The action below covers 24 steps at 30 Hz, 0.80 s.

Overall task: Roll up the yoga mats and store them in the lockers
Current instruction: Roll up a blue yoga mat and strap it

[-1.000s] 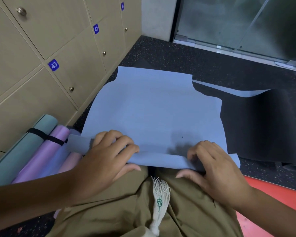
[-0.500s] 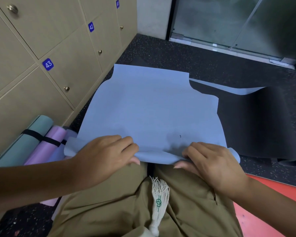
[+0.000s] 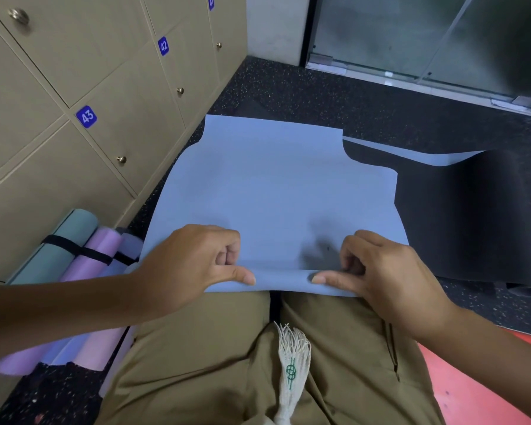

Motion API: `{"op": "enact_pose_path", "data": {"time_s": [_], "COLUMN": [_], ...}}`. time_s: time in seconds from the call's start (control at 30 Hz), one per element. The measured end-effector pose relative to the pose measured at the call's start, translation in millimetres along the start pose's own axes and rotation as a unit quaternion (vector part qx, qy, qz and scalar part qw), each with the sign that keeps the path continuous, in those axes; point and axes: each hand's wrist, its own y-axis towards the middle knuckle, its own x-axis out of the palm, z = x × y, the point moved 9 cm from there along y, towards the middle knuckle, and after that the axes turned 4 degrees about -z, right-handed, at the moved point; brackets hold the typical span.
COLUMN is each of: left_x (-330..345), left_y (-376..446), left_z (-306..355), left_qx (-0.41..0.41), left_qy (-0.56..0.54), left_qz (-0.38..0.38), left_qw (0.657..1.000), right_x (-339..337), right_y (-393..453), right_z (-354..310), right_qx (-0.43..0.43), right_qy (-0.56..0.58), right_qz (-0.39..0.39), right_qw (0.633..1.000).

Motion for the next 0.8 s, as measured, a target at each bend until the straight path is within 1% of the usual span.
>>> {"op": "enact_pose_path", "data": {"time_s": [0.07, 0.13, 0.17, 0.27, 0.33, 0.43, 0.5, 0.6, 0.7, 0.8], "left_x": [0, 0, 0, 0, -2, -2, -3, -3, -3, 2], "left_y": [1, 5, 7, 16, 20, 21, 20, 15, 5, -5], "left_z": [-1, 1, 2, -1, -1, 4, 9, 15, 21, 26], "left_qx": [0.013, 0.055, 0.071, 0.087, 0.106, 0.151, 0.180, 0.228, 0.266, 0.296], "left_qy": [0.000, 0.015, 0.011, -0.035, -0.054, -0.055, -0.032, 0.025, 0.097, 0.197], "left_qz": [0.008, 0.018, 0.015, -0.004, -0.007, -0.010, -0.007, 0.009, 0.023, 0.023], "left_qw": [1.000, 0.998, 0.997, 0.996, 0.993, 0.987, 0.983, 0.973, 0.959, 0.934], "right_x": [0, 0, 1, 7, 7, 1, -1, -1, 2, 3], "right_y": [4, 7, 8, 12, 12, 8, 5, 2, 1, 4], "right_z": [3, 5, 5, 9, 5, -6, -11, -17, -19, -19], "right_qx": [0.019, 0.020, 0.018, 0.012, -0.035, -0.113, -0.150, -0.193, -0.206, -0.212], "right_qy": [-0.020, -0.030, -0.016, 0.073, 0.071, 0.028, 0.003, -0.045, -0.075, -0.103], "right_qz": [-0.007, -0.006, -0.009, -0.044, -0.036, 0.018, 0.041, 0.042, 0.029, 0.027], "right_qw": [1.000, 0.999, 1.000, 0.996, 0.996, 0.993, 0.988, 0.979, 0.975, 0.972]}}
